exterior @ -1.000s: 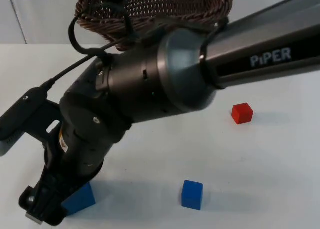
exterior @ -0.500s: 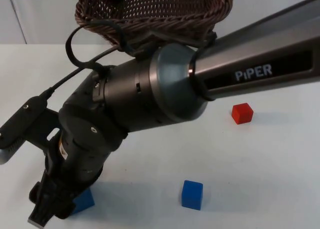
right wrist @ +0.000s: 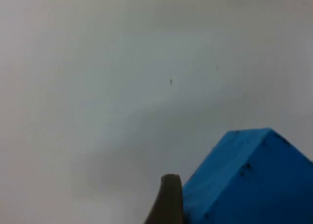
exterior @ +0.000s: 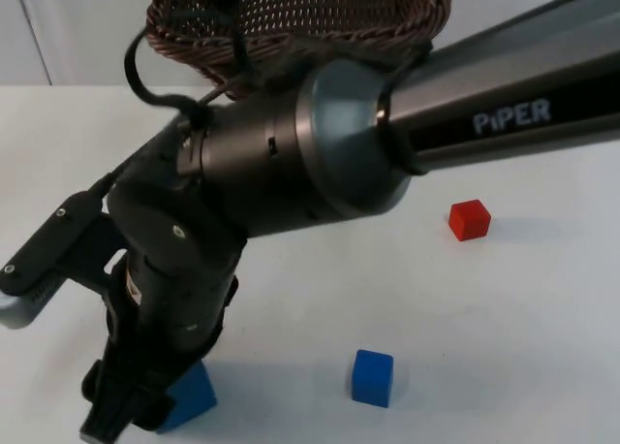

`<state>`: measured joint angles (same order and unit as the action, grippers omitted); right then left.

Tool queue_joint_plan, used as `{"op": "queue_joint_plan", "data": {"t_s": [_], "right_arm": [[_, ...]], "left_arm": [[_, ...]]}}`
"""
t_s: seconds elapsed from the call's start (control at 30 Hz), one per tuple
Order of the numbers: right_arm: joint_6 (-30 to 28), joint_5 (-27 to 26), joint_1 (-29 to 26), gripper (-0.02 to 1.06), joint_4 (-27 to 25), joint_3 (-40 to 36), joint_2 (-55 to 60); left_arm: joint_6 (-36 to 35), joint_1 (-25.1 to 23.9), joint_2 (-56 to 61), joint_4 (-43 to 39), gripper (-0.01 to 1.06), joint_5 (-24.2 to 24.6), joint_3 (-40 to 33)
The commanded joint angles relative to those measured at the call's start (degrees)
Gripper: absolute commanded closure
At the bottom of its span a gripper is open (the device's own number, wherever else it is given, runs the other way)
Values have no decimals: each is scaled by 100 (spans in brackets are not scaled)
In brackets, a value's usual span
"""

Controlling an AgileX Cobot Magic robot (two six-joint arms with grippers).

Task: Pick up the basket with the left hand and place the largest block into the basket with the right hand.

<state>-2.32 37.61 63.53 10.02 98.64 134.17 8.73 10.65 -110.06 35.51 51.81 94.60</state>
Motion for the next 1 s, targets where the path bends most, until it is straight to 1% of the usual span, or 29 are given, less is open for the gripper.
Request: {"op": "queue_joint_plan", "data": {"t_s": [0.0, 0.07, 0.1, 0.17, 0.2, 0.33, 0.43, 0.5, 0.57, 0.63, 0.67, 0.77, 0.8, 0.87, 0.97], "right_arm": [[-149, 237, 99, 105, 20, 23, -200], [-228, 584, 199, 105, 20, 23, -308], [-228, 584, 199, 105, 20, 23, -308], [-266, 862, 359, 105, 8, -53, -446], [-276, 873, 403, 105, 8, -127, -535], [-266, 851, 519, 105, 20, -438, -797], [-250, 849, 519, 105, -158, -885, -1097], [-180, 833, 519, 105, -132, -1026, -1215], [-156, 754, 519, 105, -133, -1397, -1514], [-51, 560, 519, 105, -133, -1766, -1832], [-51, 560, 519, 105, -133, -1766, -1832], [147, 417, 509, 105, -119, -2413, -2438], [147, 417, 509, 105, -119, -2413, -2438], [232, 406, 509, 105, -119, -2782, -2721], [557, 406, 498, 105, -87, -3260, -3101]], "left_arm": [[-17, -12, 93, 117, 105, -19, 54], [-17, -12, 93, 117, 105, -19, 54], [-17, -12, 93, 117, 105, -19, 54], [-17, -12, 93, 117, 105, -19, 54], [-17, -12, 93, 117, 105, -19, 54], [-17, -12, 93, 105, 105, -10, 54], [-17, -12, 93, 105, 105, -10, 54], [-17, -12, 93, 105, 105, -10, 54], [-17, -12, 93, 105, 105, -10, 54], [-17, -12, 93, 105, 105, -10, 54], [-17, -12, 93, 105, 105, -10, 54], [-65, -12, 93, 105, 105, -10, 54], [-65, -12, 93, 105, 105, -10, 54], [-143, -12, 93, 105, 105, -10, 54], [-154, -12, 93, 105, 105, -10, 54]]}}
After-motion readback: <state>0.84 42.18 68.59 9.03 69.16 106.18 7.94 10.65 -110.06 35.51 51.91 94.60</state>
